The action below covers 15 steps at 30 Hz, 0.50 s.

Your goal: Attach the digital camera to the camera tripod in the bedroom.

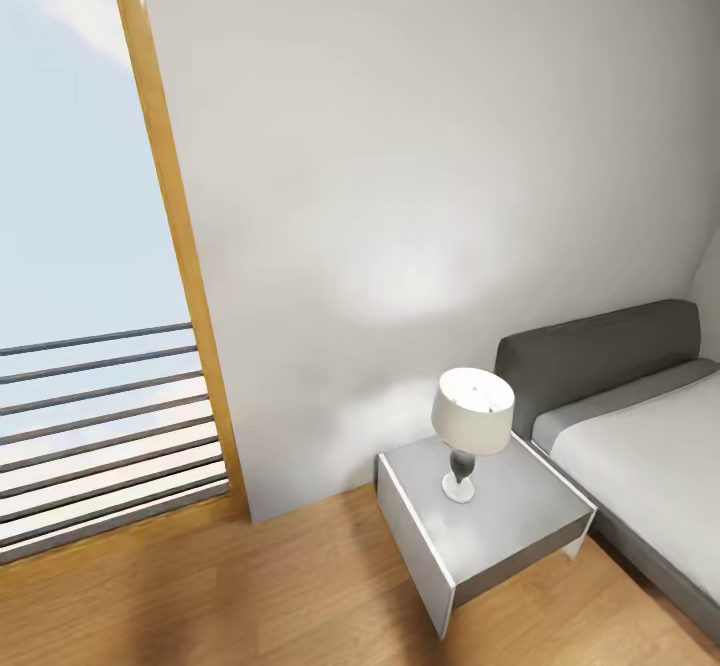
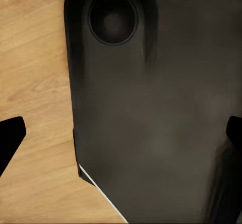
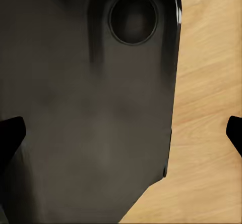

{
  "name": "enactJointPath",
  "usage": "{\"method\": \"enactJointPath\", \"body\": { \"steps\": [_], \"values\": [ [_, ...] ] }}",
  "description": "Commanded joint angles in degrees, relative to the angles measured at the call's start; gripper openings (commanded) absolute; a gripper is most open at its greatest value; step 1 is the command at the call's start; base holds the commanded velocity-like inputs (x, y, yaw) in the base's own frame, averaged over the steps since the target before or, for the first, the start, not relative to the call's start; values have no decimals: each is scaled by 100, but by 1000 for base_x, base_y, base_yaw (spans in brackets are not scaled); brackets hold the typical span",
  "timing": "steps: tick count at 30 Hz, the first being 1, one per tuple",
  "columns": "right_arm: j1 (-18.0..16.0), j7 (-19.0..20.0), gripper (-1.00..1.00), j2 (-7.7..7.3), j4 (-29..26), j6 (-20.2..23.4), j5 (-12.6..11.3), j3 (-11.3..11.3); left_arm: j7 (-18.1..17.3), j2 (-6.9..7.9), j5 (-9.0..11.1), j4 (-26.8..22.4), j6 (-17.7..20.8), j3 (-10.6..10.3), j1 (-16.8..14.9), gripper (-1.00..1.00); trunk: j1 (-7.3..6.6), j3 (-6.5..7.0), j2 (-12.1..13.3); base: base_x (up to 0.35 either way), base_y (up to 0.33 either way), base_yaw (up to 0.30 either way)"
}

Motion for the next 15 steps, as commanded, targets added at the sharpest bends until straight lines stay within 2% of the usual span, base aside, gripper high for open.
{"method": "enactJointPath", "body": {
  "steps": [1,5,15],
  "values": [
    [-1,0,100,0,0,0,0,0,0,0,0,0,0,0,-1,100,0,-3,-1,0,0,0],
    [-133,-18,100,37,-90,-2,9,10,-61,130,-14,-45,-14,-6,87,100,0,-3,-1,0,0,0],
    [-156,-18,100,37,-90,-2,9,10,-61,133,-14,-45,-14,-6,87,100,0,-3,-1,0,0,0]
  ]
}}
